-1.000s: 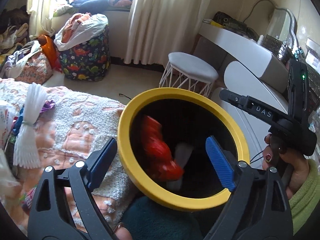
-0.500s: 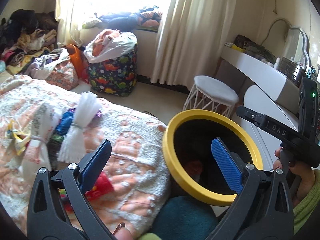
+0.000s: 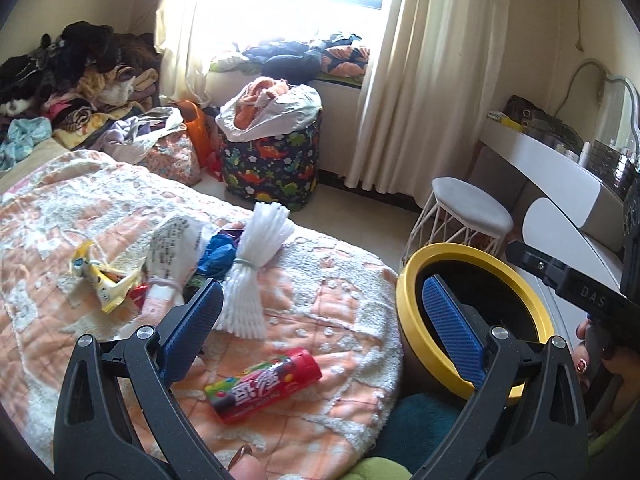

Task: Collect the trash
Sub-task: 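Move both open tools back over the trash on the bed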

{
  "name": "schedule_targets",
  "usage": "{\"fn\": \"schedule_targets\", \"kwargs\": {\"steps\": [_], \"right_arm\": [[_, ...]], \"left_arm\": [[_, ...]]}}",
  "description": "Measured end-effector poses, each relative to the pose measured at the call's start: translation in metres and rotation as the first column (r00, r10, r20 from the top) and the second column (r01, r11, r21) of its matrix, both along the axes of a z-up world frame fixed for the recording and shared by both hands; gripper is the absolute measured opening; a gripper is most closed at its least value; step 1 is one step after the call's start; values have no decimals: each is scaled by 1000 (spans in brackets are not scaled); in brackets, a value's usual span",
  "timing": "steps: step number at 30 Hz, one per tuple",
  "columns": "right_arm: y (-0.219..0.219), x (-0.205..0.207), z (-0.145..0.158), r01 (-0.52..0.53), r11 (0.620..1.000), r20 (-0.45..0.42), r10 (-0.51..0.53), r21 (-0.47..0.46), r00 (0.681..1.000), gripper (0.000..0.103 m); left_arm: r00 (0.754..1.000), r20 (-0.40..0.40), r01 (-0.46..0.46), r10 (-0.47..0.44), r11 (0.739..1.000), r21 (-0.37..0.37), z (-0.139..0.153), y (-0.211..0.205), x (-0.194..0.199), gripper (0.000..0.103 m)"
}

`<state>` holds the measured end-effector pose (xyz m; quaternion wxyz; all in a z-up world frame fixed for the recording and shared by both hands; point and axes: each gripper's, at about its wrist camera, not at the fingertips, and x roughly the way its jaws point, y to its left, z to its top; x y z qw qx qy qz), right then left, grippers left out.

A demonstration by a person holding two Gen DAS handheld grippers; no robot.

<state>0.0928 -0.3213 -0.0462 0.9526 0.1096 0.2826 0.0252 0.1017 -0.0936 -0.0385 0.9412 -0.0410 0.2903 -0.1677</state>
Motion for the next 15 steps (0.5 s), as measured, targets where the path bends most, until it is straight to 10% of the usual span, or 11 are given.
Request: {"fn": "schedule_targets", "kwargs": {"steps": [15], "right_arm": [[54, -4, -2, -129, 991, -25, 128, -29, 991, 68]], "left_arm": [[995, -3, -104, 104, 994, -36, -1, 45, 3, 92]]}}
